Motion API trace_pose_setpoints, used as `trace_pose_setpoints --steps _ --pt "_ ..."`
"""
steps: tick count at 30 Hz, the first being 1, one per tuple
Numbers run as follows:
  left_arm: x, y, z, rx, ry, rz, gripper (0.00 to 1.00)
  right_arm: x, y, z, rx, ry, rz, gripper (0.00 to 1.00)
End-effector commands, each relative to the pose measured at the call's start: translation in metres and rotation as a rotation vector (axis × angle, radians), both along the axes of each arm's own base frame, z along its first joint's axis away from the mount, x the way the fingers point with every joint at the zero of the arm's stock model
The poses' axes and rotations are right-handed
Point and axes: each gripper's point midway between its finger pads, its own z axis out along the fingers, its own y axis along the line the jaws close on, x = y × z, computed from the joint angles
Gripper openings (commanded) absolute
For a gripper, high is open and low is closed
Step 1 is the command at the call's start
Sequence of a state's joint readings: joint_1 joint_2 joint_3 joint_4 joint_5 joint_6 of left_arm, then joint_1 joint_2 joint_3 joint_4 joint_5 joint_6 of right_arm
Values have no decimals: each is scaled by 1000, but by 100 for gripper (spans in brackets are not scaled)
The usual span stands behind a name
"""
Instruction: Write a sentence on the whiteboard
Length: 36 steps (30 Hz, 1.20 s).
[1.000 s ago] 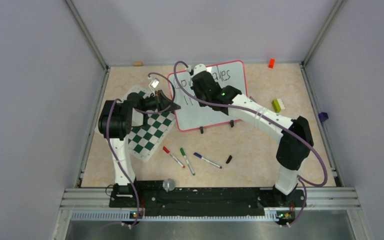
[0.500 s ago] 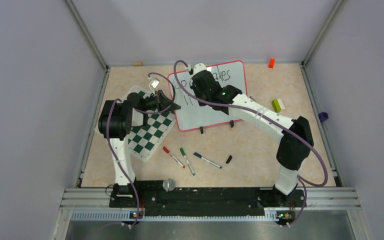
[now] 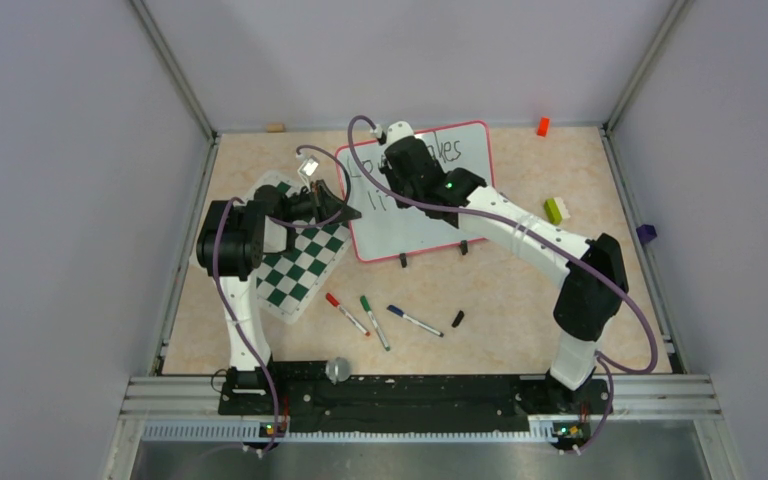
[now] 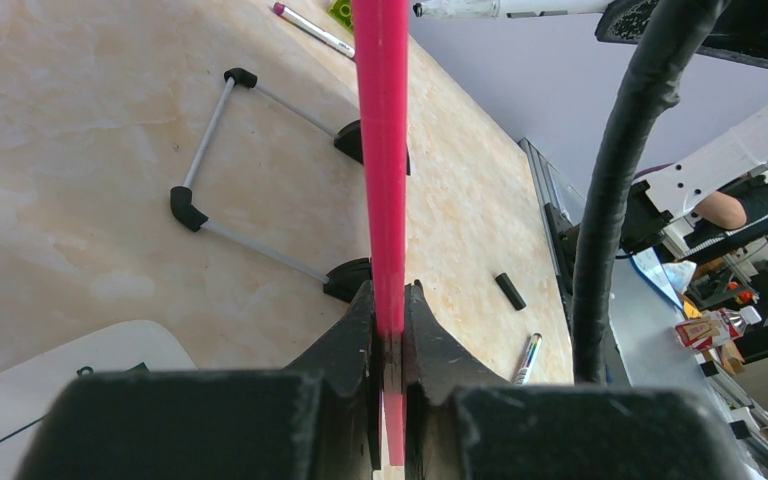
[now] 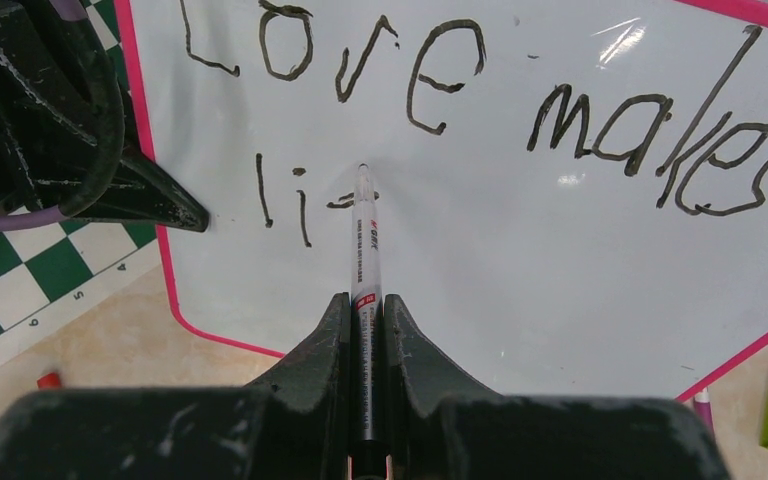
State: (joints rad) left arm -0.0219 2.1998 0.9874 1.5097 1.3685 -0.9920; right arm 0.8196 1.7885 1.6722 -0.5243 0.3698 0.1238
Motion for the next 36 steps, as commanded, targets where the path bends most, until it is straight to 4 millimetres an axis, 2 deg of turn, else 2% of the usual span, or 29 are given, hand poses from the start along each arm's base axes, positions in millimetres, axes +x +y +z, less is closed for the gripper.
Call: trace_pose_setpoints --steps 1,18,36 --pt "-5 -1 18 21 -218 -33 0 6 -1 42 73 -74 -13 0" --pt "-5 -1 17 21 -219 -31 0 16 4 24 38 -62 -17 0" --pt "-5 -1 17 21 -216 -35 0 9 3 2 17 -13 -7 0"
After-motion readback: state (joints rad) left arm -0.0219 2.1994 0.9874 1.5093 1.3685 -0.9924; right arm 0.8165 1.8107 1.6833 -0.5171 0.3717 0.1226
